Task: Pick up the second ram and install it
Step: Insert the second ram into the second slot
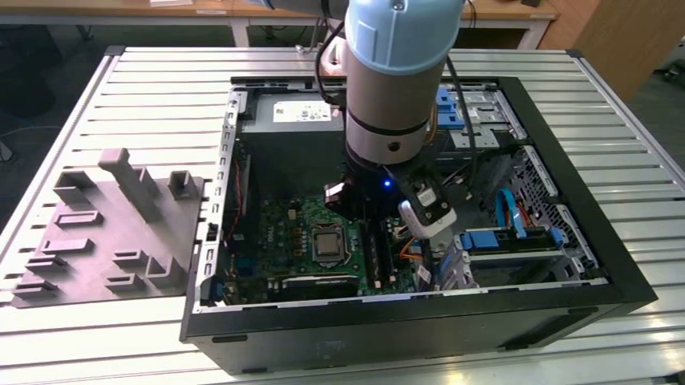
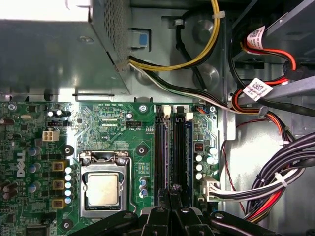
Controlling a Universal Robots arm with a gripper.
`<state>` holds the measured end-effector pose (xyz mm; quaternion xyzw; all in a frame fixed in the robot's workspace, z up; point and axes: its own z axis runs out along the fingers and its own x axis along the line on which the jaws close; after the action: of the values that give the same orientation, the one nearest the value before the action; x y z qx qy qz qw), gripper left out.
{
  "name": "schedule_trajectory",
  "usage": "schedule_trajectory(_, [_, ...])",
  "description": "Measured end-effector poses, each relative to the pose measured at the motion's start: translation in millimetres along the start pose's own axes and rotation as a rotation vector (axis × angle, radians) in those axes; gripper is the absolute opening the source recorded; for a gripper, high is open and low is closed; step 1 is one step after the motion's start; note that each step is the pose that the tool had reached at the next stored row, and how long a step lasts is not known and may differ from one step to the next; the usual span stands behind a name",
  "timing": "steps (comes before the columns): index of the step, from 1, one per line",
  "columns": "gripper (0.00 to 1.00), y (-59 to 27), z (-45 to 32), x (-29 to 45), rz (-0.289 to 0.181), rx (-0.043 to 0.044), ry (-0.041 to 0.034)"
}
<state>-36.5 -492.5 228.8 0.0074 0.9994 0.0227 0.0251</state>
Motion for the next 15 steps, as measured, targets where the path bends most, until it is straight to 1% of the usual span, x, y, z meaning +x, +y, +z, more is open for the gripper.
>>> schedule_trajectory(8, [0.11,-0.1,0.8,0.1,0.0,-0.0009,0.0001])
schedule_trajectory(12, [0.11,0.1,-2.0,-0.1,0.0,-0.0009,0.0002])
schedule_trajectory(15, [0.11,-0.2,-2.0,-0.1,0.002,-0.0009,0.0])
